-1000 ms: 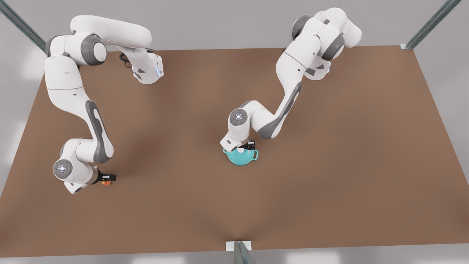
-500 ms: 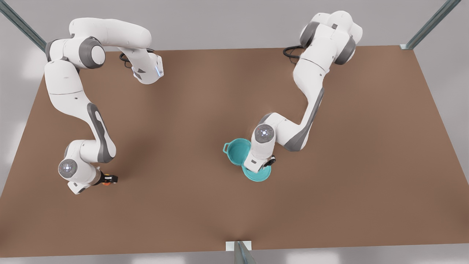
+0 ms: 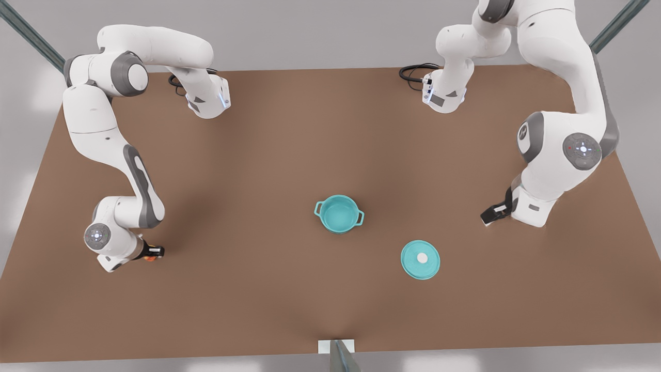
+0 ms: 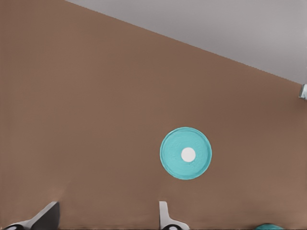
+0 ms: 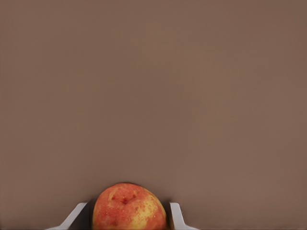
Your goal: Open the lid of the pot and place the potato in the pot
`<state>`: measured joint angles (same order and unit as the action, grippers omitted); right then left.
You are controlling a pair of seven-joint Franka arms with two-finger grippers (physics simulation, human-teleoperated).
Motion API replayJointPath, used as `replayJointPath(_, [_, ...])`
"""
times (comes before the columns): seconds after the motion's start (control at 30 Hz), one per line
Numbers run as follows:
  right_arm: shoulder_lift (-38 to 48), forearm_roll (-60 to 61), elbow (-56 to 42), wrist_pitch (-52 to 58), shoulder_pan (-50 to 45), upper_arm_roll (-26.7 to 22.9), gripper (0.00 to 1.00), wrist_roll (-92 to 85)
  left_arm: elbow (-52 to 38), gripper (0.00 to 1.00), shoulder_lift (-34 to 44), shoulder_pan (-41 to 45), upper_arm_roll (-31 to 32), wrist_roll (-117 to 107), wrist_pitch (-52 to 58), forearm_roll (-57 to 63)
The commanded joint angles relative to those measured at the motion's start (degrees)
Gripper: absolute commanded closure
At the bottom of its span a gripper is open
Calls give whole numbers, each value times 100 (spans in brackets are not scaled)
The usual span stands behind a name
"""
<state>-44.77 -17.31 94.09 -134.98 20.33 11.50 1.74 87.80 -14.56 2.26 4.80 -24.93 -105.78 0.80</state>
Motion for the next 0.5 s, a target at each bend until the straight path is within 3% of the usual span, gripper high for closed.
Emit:
replayJointPath(0.0, [12,9,39,7,6,2,29,46,-271,0,-46,-94,-5,2783,829,-300])
replayJointPath(0.03, [12,9,57,7,6,2,29,46,-597,0,-293,-77,4,2713,1376,-291])
replayJointPath(0.47, [170,9,101,59,24,11,44,55,-413,0,-293,-200,12,2159,1464,-634])
